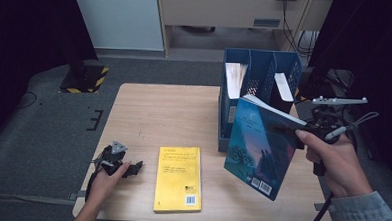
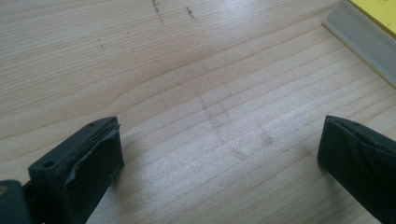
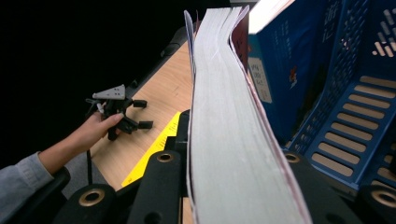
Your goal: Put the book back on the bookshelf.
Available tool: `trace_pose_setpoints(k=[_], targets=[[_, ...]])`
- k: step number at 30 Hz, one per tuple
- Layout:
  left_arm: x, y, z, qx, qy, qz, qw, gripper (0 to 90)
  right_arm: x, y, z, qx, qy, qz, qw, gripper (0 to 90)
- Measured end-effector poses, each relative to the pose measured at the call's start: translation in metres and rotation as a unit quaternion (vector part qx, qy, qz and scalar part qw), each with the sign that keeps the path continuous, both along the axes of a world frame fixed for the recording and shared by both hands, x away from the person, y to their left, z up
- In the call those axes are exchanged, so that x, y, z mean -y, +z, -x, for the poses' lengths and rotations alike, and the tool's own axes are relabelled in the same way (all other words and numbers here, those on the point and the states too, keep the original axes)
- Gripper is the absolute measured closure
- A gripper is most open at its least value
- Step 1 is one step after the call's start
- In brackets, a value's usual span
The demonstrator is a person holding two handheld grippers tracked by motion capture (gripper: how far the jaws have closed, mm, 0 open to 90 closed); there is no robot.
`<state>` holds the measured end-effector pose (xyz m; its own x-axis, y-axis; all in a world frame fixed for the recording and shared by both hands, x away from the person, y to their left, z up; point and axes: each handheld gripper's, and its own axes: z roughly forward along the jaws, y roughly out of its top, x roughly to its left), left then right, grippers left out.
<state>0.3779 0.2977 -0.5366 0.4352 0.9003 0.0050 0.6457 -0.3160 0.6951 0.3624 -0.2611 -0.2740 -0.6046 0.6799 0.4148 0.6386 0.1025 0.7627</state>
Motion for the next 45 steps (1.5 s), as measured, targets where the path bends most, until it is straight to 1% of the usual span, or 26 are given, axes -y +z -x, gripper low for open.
trace_pose_setpoints(k=[1,2,5,9,10,11,15,19,21,22,25,27,28,29,32,33,34,36,37,39,41,45], targets=[[0.000,0.000,0.000,0.000,0.000,0.000,1.0000,0.0,0.003,0.005,-0.001,0.002,-0.002,-0.002,1.0000,72.9],[0.000,0.000,0.000,0.000,0.000,0.000,1.0000,0.0,0.004,0.008,-0.002,0.004,-0.004,-0.002,1.0000,72.9],[0.000,0.000,0.000,0.000,0.000,0.000,1.0000,0.0,0.006,0.011,-0.003,0.004,-0.008,-0.004,1.0000,72.8],[0.000,0.000,0.000,0.000,0.000,0.000,1.0000,0.0,0.011,0.016,-0.006,0.004,-0.018,-0.006,0.9998,72.8],[0.000,0.000,0.000,0.000,0.000,0.000,1.0000,0.0,0.014,0.019,-0.010,0.004,-0.025,-0.007,0.9997,72.8],[0.000,0.000,0.000,0.000,0.000,0.000,1.0000,0.0,0.014,0.019,-0.010,0.004,-0.025,-0.007,0.9997,72.8],[0.000,0.000,0.000,0.000,-0.001,0.000,1.0000,0.0,0.019,0.029,-0.022,0.006,-0.049,-0.002,0.9988,72.8],[0.000,0.000,0.000,0.000,-0.001,0.000,1.0000,0.0,0.020,0.035,-0.030,0.009,-0.061,0.002,0.9981,72.7],[0.000,0.000,0.000,0.001,0.000,0.001,1.0000,0.0,0.022,0.041,-0.040,0.011,-0.075,0.005,0.9971,72.8],[0.001,0.000,0.000,0.001,0.001,0.003,1.0000,0.0,0.022,0.041,-0.040,0.011,-0.075,0.005,0.9971,72.8],[0.001,0.000,0.000,0.001,0.001,0.003,1.0000,0.0,0.023,0.043,-0.054,0.003,-0.096,0.009,0.9954,72.8],[0.001,0.000,-0.001,0.002,-0.001,0.001,1.0000,0.0,0.023,0.043,-0.057,0.002,-0.099,0.011,0.9950,72.7],[0.001,0.000,-0.001,0.002,-0.001,0.001,1.0000,0.0,0.020,0.045,-0.063,0.004,-0.108,0.021,0.9939,72.8],[0.001,0.000,-0.001,0.002,-0.001,0.001,1.0000,0.0,0.020,0.046,-0.065,0.008,-0.111,0.025,0.9935,72.7],[0.001,0.000,-0.001,0.002,-0.001,0.001,1.0000,0.0,0.016,0.046,-0.074,0.015,-0.126,0.029,0.9915,72.8],[0.001,0.000,-0.001,0.002,-0.001,0.001,1.0000,0.0,0.016,0.046,-0.074,0.015,-0.126,0.029,0.9915,72.8],[0.001,0.000,-0.001,0.002,-0.001,0.001,1.0000,0.0,0.012,0.043,-0.079,0.024,-0.137,0.030,0.9898,72.8],[0.000,0.000,-0.001,0.002,-0.005,0.001,1.0000,0.0,0.009,0.040,-0.082,0.027,-0.146,0.032,0.9884,72.8],[0.000,0.000,-0.001,0.002,-0.005,0.001,1.0000,0.0,0.009,0.040,-0.082,0.027,-0.146,0.032,0.9884,72.8],[0.001,0.000,0.000,0.002,-0.005,0.001,1.0000,0.0,0.007,0.037,-0.087,0.030,-0.153,0.038,0.9871,72.8],[0.001,0.000,0.000,0.003,-0.004,0.003,1.0000,0.0,0.008,0.038,-0.091,0.021,-0.158,0.041,0.9864,72.8],[0.001,0.000,0.000,0.003,-0.004,0.003,1.0000,0.0,0.012,0.040,-0.093,0.019,-0.167,0.040,0.9849,72.8]])
